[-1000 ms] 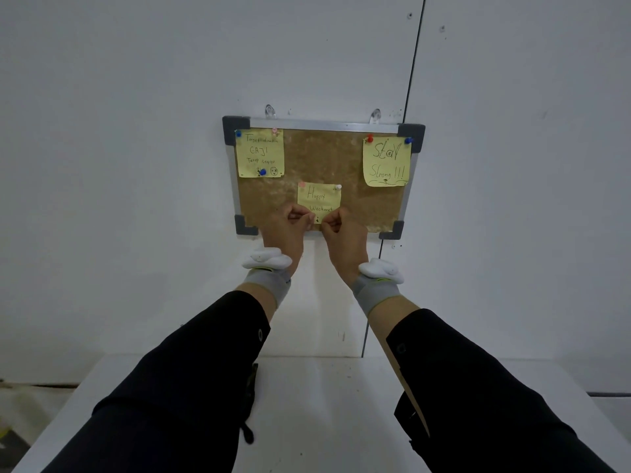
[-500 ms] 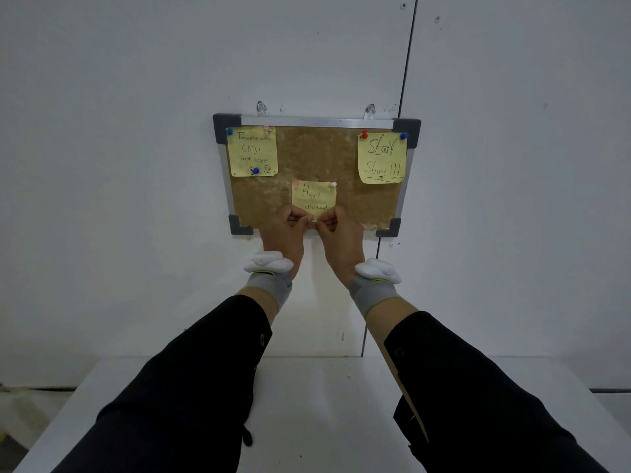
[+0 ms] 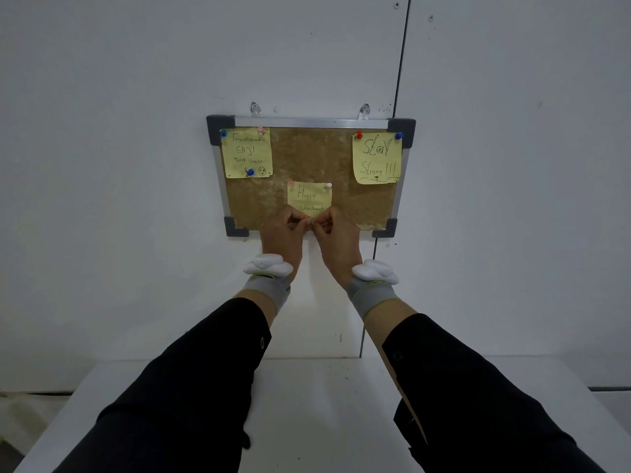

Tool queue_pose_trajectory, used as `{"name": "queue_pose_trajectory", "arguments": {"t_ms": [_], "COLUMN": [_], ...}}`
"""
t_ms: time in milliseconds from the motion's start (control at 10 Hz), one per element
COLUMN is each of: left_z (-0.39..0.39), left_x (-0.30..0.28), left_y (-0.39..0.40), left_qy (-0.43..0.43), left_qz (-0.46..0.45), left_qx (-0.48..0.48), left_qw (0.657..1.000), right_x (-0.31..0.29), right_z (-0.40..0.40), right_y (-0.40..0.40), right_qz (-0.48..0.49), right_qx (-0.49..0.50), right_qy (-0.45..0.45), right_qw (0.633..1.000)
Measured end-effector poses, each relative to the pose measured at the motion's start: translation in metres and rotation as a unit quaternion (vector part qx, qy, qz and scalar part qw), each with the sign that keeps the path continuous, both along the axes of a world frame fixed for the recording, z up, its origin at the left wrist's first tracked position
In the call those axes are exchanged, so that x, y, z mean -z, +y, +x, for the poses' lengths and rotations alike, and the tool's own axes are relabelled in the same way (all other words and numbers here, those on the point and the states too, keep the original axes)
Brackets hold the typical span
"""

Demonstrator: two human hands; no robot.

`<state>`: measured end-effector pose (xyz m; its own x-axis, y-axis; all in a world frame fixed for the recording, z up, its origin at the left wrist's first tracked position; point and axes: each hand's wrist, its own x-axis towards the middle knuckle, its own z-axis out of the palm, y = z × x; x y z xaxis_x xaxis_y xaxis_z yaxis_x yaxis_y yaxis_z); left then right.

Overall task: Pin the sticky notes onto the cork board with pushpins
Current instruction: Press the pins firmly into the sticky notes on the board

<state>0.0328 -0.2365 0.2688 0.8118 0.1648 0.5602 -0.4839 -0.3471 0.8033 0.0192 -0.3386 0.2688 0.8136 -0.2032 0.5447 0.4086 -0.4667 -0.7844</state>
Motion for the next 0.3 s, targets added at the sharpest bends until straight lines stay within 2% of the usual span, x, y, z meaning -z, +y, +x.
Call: {"name": "queue_pose_trajectory", "arguments": {"t_ms": [200, 300], "left_z": [-0.015, -0.033], "left_x": [-0.007, -0.032], "left_y": [0.013, 0.017], "left_qy": [0.015, 0.034], "left_qz": [0.003, -0.018], "left_qx": [0.022, 0.0], "left_qw": [1.0, 0.999], "right_x": [-0.016, -0.035], "right_z": [-0.014, -0.03], "right_y": [-0.003, -0.002], "right_qz": [-0.032, 0.024], "right_qx": [-0.022, -0.005], "right_qy": [0.047, 0.063], "right_qw": [0.998, 0.998]}}
